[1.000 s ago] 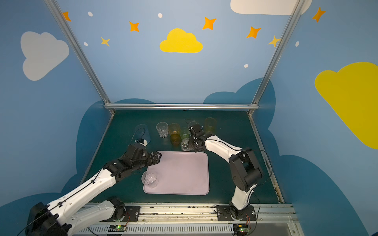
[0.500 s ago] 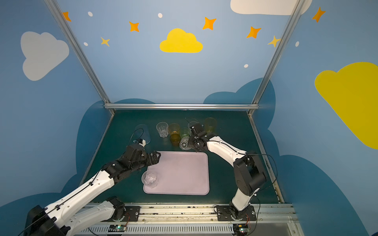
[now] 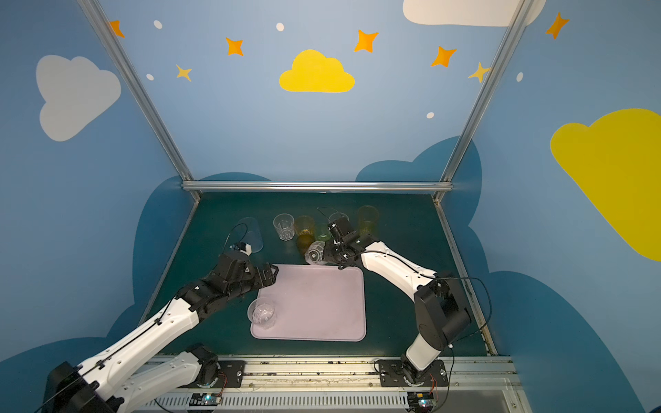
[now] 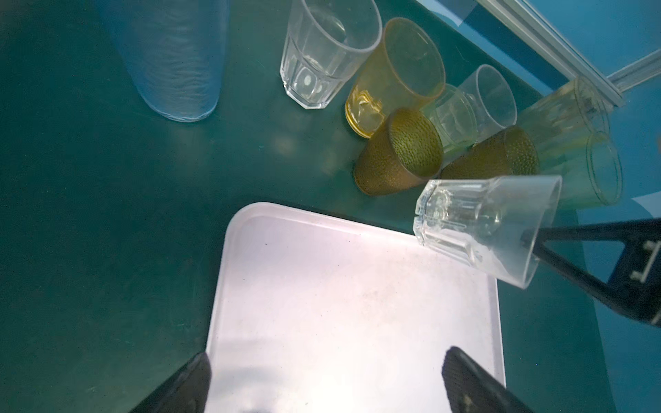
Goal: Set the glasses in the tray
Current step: 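Carry the clear faceted glass with right gripper over the tray beside the first glass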
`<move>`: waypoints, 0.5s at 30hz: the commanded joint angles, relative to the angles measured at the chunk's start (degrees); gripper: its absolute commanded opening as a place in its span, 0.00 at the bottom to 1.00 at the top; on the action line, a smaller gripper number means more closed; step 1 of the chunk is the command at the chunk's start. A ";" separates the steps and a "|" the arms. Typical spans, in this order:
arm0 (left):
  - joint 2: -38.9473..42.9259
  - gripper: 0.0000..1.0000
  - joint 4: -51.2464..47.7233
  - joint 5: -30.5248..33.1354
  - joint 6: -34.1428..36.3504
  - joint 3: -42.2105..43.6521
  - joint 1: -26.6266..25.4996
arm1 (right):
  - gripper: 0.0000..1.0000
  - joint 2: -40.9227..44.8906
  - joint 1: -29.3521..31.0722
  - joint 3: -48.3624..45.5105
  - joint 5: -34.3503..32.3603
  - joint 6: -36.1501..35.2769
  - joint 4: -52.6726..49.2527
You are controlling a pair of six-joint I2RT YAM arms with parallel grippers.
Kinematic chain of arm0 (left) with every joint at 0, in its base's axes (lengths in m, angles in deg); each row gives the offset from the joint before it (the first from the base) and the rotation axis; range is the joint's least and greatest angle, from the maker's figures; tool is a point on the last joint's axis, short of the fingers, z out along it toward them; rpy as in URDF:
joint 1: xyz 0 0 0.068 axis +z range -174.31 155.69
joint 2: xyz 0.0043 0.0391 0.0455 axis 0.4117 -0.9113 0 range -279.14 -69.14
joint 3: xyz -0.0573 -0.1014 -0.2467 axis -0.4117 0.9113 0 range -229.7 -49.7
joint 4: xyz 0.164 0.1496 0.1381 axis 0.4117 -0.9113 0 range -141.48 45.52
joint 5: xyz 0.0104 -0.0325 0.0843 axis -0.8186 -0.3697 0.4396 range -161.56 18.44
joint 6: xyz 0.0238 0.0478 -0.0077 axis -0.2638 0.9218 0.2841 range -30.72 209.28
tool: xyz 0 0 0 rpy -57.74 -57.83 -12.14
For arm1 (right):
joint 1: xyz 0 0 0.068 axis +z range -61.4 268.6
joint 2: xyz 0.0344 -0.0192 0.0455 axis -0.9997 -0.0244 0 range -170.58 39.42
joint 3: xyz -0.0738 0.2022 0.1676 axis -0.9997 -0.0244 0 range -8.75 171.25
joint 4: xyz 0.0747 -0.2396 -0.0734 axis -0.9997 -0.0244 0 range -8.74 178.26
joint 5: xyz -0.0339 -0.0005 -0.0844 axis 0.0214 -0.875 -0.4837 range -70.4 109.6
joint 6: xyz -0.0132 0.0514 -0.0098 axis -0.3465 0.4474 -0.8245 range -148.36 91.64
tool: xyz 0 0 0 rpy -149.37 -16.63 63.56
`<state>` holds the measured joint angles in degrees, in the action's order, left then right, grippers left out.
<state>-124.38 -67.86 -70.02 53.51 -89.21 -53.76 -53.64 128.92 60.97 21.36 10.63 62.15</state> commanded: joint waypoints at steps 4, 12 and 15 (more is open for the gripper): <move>5.20 1.00 -4.51 -2.92 0.12 0.45 4.59 | 0.00 2.03 3.39 1.71 0.31 -3.09 -4.11; 9.53 1.00 -7.19 -7.46 -1.98 0.79 7.17 | 0.00 2.18 6.61 2.73 -0.09 -4.32 -7.29; 10.19 1.00 -8.93 -8.11 -2.11 0.83 7.48 | 0.00 1.25 8.06 4.25 -0.05 -4.92 -8.67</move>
<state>-114.92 -73.56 -76.27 52.01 -89.14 -46.74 -53.22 135.67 62.02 21.54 7.06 54.98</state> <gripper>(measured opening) 0.996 0.047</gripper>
